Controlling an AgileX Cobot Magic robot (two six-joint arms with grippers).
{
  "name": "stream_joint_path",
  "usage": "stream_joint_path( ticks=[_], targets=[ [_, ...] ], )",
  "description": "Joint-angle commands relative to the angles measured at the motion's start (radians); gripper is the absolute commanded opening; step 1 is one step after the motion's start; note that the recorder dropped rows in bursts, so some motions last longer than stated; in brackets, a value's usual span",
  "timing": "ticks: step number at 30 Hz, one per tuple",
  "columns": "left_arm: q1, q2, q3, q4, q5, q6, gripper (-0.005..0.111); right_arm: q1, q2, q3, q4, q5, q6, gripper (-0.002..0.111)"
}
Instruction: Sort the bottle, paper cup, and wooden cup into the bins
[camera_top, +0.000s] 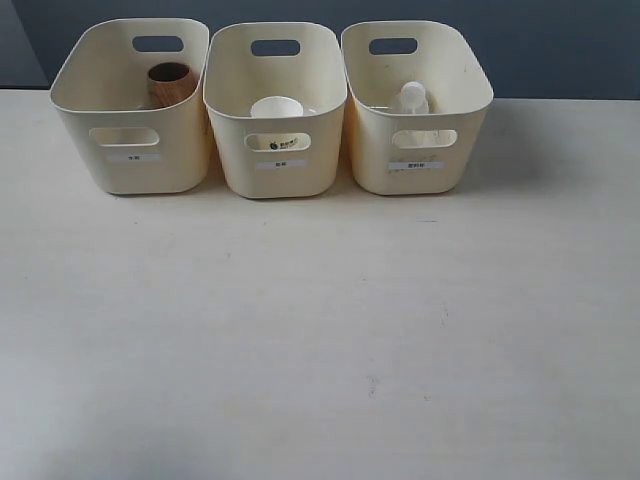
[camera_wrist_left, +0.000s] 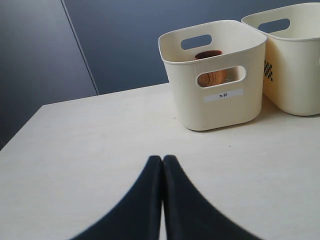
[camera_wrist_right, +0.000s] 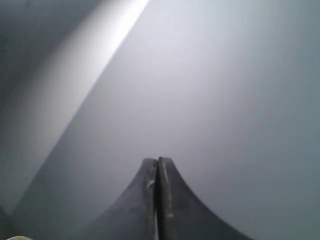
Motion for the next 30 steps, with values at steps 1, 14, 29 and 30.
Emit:
stream_joint_path(
  ticks=[1,14,29,30],
  targets=[
    [0.003,0.004,-0.005,-0.001,-0.005,-0.006,0.000,0.004,-0.060,0.002,-0.139,0.002,0.063,-0.001],
    [0.003,0.004,-0.005,-0.001,-0.005,-0.006,0.000,0.004,-0.161,0.002,-0.095,0.002,0.138,-0.001],
    [0.003,0.004,-0.005,-0.001,-0.005,-0.006,0.000,0.004,-0.158,0.002,-0.029,0.002,0.152,-0.001],
    [0.003,0.004,-0.005,-0.001,-0.005,-0.006,0.000,0.004,-0.158,0.002,-0.029,0.002,0.152,-0.001]
  ],
)
